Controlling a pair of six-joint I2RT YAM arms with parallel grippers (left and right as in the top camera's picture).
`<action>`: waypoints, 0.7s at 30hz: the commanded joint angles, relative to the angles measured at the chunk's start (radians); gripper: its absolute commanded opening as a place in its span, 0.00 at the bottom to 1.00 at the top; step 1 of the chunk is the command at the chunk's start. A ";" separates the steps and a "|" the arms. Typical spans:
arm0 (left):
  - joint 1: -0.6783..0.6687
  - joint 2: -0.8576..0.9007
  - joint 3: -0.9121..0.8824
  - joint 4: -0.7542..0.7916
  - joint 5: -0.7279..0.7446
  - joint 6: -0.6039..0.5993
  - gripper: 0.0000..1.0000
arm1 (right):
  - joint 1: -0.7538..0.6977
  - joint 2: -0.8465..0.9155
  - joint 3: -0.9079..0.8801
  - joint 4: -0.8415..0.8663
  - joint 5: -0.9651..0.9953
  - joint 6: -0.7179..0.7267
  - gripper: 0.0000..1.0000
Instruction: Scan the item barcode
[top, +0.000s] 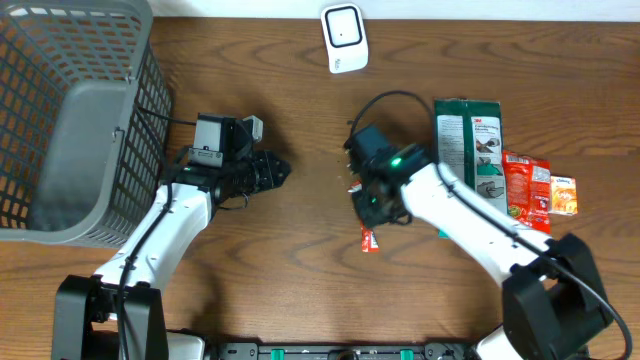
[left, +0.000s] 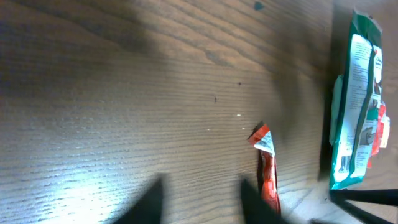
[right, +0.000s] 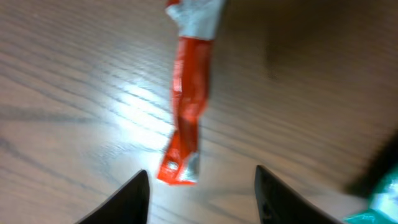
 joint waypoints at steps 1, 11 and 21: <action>-0.035 -0.002 0.003 -0.008 -0.007 0.018 0.08 | -0.101 -0.028 0.044 -0.022 -0.146 -0.075 0.29; -0.289 0.031 0.003 0.156 -0.008 0.013 0.07 | -0.420 -0.028 0.017 -0.024 -0.628 -0.259 0.01; -0.341 0.204 0.003 0.323 0.154 -0.016 0.08 | -0.545 -0.028 -0.229 0.174 -0.888 -0.316 0.01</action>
